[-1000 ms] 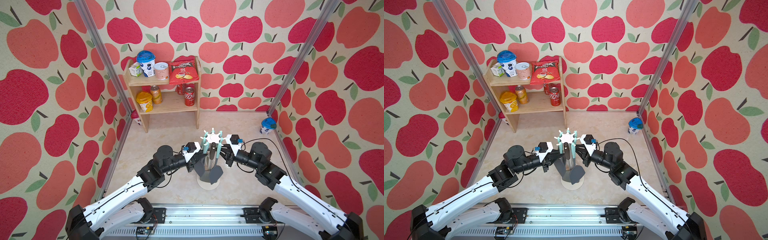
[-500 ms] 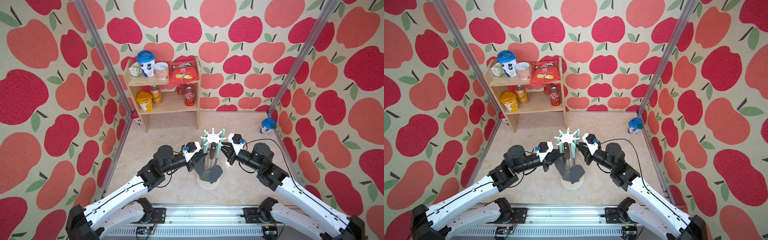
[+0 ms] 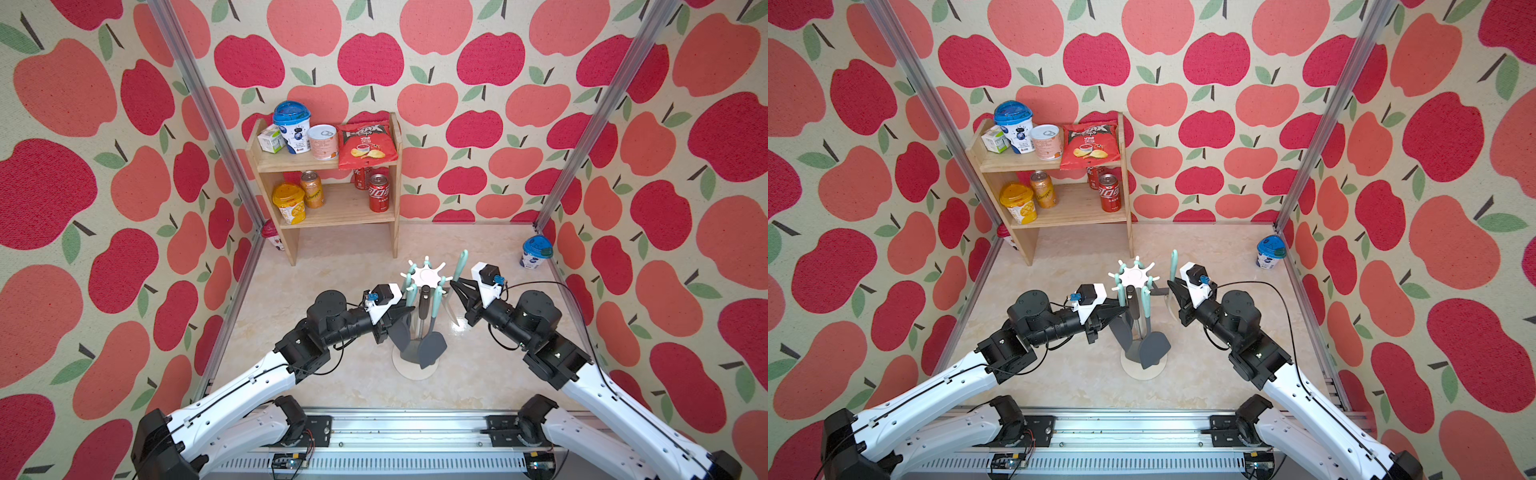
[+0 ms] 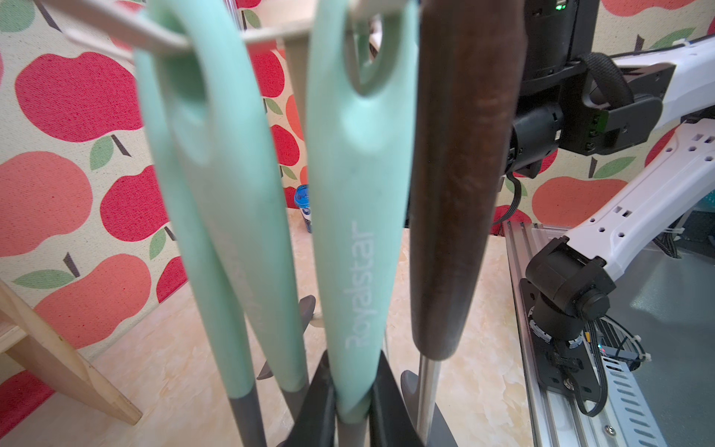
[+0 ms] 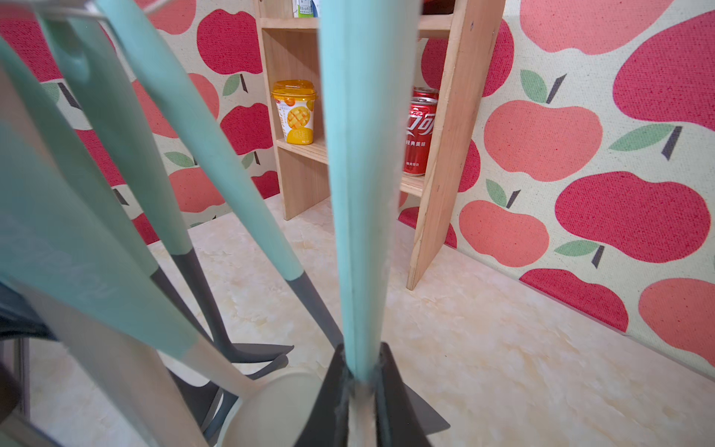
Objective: Take the spatula off the kitchen utensil rack
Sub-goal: Take off the spatula from the rack.
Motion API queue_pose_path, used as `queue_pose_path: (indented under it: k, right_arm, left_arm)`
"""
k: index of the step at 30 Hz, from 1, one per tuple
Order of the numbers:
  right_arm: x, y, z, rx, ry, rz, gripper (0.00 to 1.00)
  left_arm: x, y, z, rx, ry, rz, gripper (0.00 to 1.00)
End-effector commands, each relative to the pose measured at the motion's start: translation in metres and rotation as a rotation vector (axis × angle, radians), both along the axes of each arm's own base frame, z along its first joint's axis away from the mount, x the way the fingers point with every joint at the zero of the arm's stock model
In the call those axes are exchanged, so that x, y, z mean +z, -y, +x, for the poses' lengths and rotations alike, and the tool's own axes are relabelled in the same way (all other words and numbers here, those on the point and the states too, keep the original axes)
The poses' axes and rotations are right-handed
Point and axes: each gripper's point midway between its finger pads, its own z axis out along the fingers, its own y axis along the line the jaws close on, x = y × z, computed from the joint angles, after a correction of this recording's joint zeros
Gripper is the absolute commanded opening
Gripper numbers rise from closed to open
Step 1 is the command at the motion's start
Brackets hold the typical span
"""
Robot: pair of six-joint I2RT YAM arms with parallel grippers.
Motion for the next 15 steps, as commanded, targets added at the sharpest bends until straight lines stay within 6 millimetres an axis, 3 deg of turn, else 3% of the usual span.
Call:
queue_pose_path:
  k: [1,7,15]
  right_arm:
    - [0.016,0.008,0.0,-0.017,-0.012,0.049,0.0]
    - [0.008,0.018,0.004,-0.063,-0.052,0.026,0.0]
    - [0.013,0.044,0.014,-0.201,-0.089,-0.007,0.0]
  left_arm:
    - [-0.03,-0.004,0.009,0.047,-0.069,0.101,0.0]
    - [-0.032,-0.005,0.01,0.053,-0.071,0.105,0.0]
    - [-0.035,-0.005,0.01,0.056,-0.072,0.105,0.0]
